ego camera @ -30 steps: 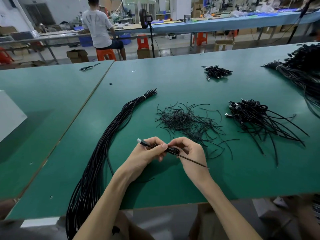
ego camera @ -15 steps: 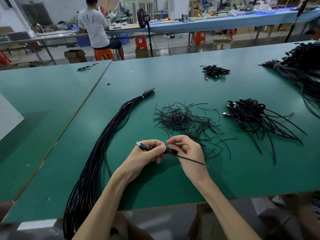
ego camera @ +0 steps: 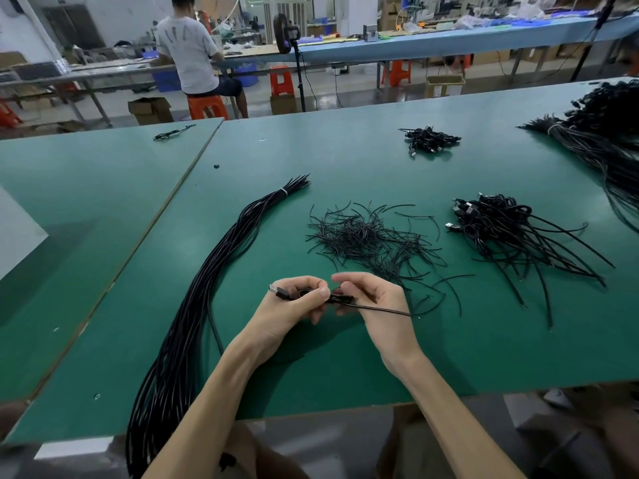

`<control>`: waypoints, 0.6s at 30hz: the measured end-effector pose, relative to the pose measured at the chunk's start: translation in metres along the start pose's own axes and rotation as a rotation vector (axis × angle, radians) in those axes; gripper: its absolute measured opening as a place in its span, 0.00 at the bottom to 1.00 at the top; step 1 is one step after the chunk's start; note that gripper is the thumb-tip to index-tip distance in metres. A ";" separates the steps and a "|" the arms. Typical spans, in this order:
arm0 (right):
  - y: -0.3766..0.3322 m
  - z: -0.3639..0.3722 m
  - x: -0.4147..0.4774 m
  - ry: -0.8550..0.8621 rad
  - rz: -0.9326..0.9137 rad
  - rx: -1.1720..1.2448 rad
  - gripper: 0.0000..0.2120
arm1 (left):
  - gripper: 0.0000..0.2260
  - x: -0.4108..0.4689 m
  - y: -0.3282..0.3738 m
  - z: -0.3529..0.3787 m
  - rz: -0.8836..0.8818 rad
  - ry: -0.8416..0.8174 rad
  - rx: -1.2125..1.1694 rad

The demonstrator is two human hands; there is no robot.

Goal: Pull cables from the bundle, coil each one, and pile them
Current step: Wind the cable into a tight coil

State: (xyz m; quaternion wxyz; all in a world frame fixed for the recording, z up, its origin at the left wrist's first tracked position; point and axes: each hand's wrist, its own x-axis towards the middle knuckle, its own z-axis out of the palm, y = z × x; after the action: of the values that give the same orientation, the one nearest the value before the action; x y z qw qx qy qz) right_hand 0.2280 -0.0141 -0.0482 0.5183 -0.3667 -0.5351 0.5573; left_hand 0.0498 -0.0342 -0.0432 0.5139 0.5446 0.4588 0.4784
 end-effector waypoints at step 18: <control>-0.001 -0.001 0.001 0.005 0.070 0.141 0.05 | 0.09 0.001 -0.002 -0.002 0.007 -0.031 -0.021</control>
State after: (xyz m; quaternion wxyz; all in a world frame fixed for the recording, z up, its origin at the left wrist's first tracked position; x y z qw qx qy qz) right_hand 0.2291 -0.0135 -0.0476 0.5242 -0.3491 -0.4800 0.6107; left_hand 0.0475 -0.0328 -0.0453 0.5248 0.5481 0.4438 0.4767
